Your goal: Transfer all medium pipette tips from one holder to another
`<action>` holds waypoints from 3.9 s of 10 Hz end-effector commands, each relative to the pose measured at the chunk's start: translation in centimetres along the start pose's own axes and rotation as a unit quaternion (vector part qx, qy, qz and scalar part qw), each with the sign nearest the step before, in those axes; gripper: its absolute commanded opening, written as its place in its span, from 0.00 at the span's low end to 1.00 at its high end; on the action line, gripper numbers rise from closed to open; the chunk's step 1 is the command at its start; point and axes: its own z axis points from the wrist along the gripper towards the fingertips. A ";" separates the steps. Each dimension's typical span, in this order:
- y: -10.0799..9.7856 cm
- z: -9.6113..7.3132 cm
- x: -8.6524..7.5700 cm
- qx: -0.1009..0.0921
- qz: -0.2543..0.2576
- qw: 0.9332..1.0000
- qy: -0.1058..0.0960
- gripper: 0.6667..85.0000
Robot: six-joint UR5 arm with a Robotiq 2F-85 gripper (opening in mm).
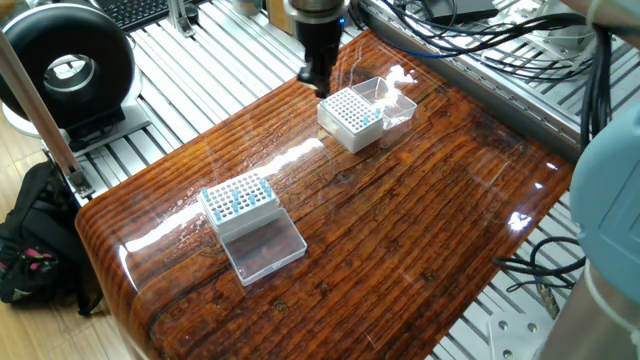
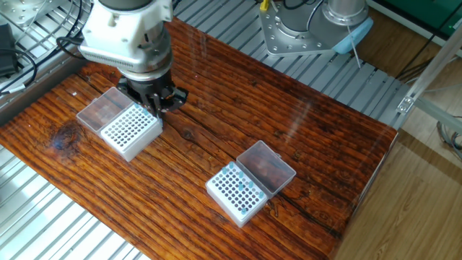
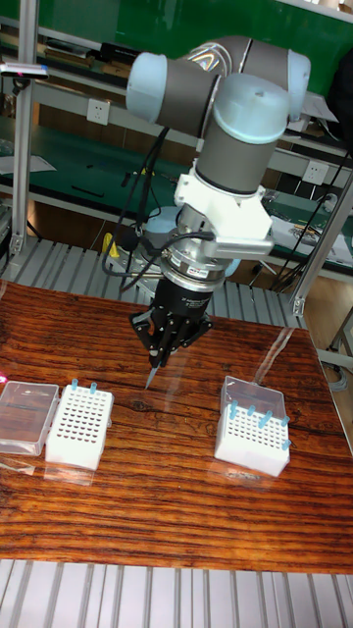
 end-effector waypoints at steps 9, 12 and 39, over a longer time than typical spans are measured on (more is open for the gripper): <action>-10.3 1.5 3.7 0.037 -0.030 0.999 -0.023 0.05; -12.2 1.4 3.3 0.040 -0.048 0.998 -0.030 0.06; -11.5 5.6 3.1 0.007 -0.035 0.999 -0.036 0.12</action>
